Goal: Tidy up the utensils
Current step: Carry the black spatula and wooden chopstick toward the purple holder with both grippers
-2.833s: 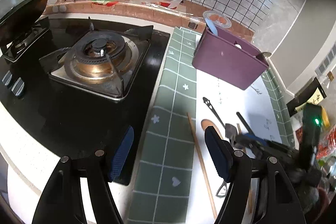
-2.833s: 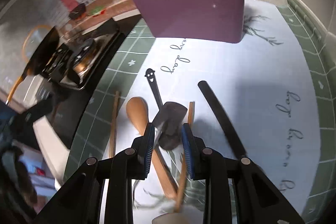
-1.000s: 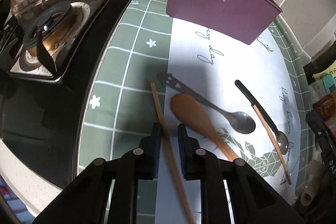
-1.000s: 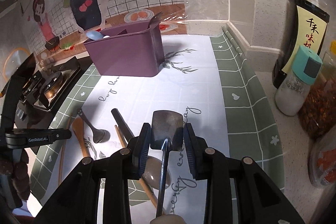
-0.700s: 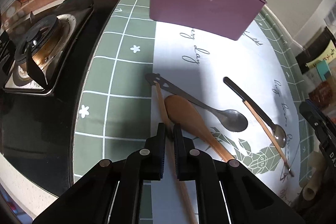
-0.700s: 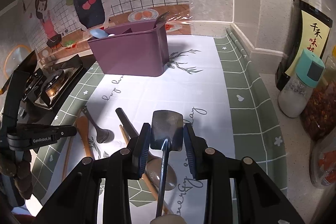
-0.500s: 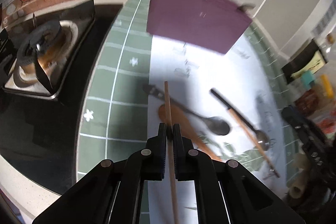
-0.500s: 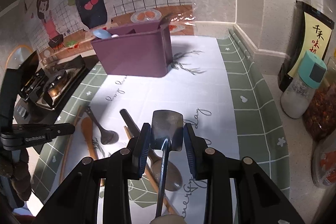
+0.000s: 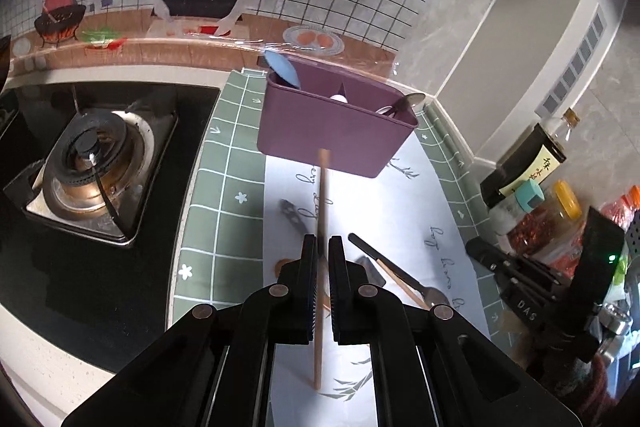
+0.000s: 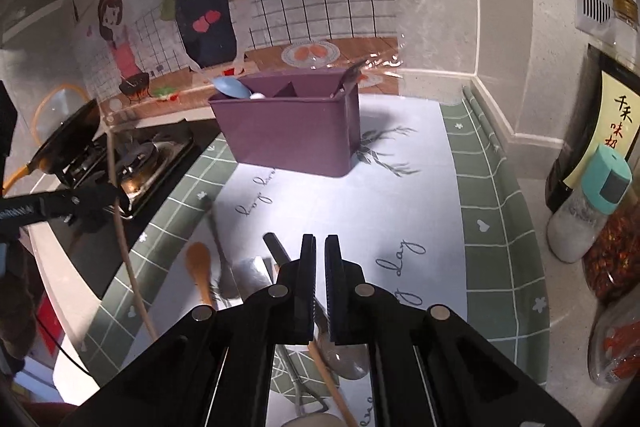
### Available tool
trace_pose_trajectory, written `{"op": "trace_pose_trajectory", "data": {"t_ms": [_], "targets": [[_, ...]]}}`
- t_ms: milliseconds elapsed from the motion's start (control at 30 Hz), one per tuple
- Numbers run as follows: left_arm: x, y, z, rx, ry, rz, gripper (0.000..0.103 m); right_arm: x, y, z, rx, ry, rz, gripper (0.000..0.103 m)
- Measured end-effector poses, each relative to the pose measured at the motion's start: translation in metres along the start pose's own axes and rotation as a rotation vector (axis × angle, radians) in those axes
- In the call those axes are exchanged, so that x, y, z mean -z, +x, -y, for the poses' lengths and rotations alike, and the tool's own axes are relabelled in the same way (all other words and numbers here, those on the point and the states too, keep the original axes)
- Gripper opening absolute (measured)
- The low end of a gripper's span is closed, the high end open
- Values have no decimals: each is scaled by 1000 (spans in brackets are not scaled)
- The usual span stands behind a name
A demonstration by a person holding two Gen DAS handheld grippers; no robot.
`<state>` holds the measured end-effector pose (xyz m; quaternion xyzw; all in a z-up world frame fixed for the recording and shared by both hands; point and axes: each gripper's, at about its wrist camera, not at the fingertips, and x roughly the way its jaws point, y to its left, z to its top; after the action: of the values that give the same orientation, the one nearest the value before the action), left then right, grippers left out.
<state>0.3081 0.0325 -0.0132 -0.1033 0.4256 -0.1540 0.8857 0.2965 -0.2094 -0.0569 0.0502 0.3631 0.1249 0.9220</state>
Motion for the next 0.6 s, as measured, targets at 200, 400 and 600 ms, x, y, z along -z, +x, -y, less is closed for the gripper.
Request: {"op": "trace_pose_trajectory", "data": {"t_ms": [200,400,600], "targets": [[7,2,-12,-10,-26,-21,5,15,23,-24,-108,-164,-133,28],[16,10,-22,-32,-63,-68,5,30,51,-48,-182,-240,-224,28],[30,16,-41,-38,-143,-122,7,30,70,-49,-152,-267,-256,28]]}}
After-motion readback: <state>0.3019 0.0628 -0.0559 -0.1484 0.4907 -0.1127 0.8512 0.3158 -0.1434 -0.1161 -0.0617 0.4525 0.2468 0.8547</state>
